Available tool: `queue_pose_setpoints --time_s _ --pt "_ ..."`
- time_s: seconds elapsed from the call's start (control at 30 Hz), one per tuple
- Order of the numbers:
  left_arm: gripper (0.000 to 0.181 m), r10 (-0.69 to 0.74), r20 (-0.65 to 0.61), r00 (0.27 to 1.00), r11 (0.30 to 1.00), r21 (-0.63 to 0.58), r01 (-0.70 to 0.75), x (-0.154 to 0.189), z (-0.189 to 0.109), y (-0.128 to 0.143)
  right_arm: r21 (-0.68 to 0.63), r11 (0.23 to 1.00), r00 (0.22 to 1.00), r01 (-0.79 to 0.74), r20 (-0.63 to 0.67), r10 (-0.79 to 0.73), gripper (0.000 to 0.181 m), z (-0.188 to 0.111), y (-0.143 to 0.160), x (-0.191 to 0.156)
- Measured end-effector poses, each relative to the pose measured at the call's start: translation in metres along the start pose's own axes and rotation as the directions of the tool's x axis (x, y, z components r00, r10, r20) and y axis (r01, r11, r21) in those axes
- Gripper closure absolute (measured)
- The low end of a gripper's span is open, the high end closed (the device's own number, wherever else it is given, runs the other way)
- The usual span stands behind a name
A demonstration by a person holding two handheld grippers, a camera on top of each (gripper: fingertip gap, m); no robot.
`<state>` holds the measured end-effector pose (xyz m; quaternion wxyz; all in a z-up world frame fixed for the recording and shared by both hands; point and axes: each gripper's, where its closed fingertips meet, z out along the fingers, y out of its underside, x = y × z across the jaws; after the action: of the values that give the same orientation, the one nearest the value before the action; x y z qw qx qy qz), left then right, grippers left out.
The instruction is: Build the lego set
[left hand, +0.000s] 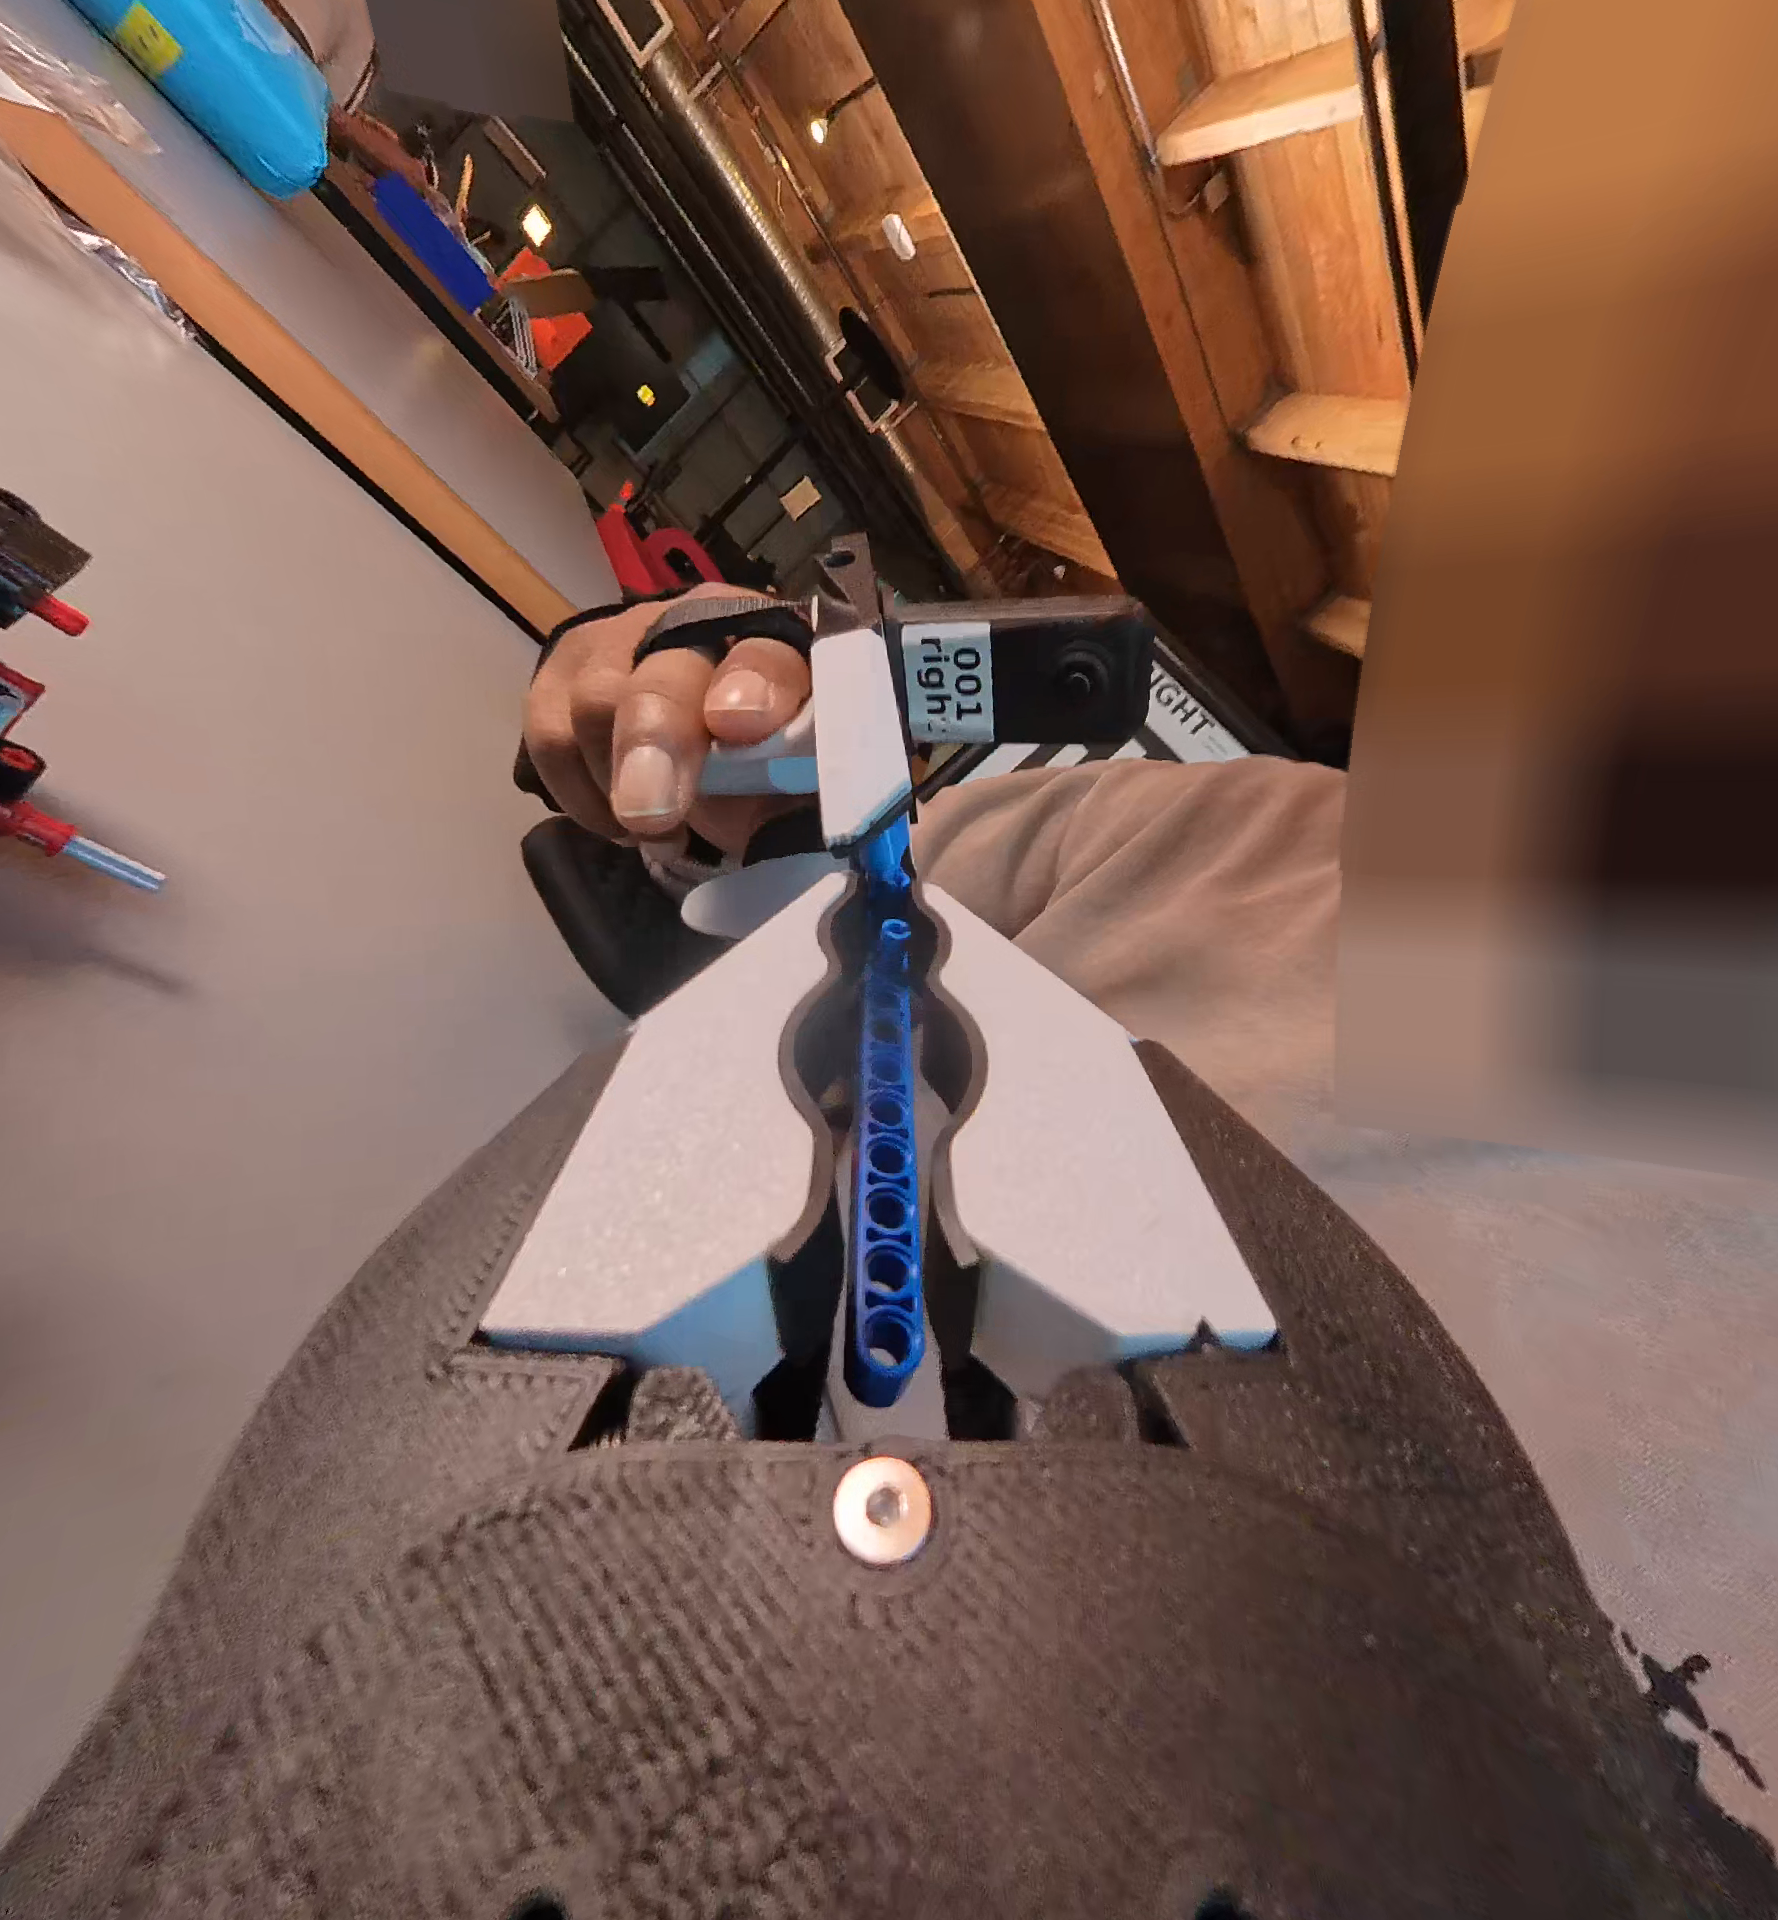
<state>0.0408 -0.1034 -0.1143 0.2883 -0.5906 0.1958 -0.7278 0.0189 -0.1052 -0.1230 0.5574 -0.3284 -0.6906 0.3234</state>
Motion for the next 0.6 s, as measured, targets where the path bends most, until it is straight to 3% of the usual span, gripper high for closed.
queue_pose_setpoints --time_s 0.3,0.6 --pt "0.178 -0.058 -0.005 0.998 0.998 0.012 0.058 -0.0057 0.0001 0.0018 -0.013 0.998 0.997 -0.066 0.031 0.067 0.152 -0.0004 0.006 -0.0023" --pt "0.169 0.034 -0.01 0.999 0.999 0.036 -0.034 0.0034 0.0043 -0.0015 0.097 0.967 0.972 -0.236 0.05 0.232 0.151 -0.0048 -0.0029 0.0046"
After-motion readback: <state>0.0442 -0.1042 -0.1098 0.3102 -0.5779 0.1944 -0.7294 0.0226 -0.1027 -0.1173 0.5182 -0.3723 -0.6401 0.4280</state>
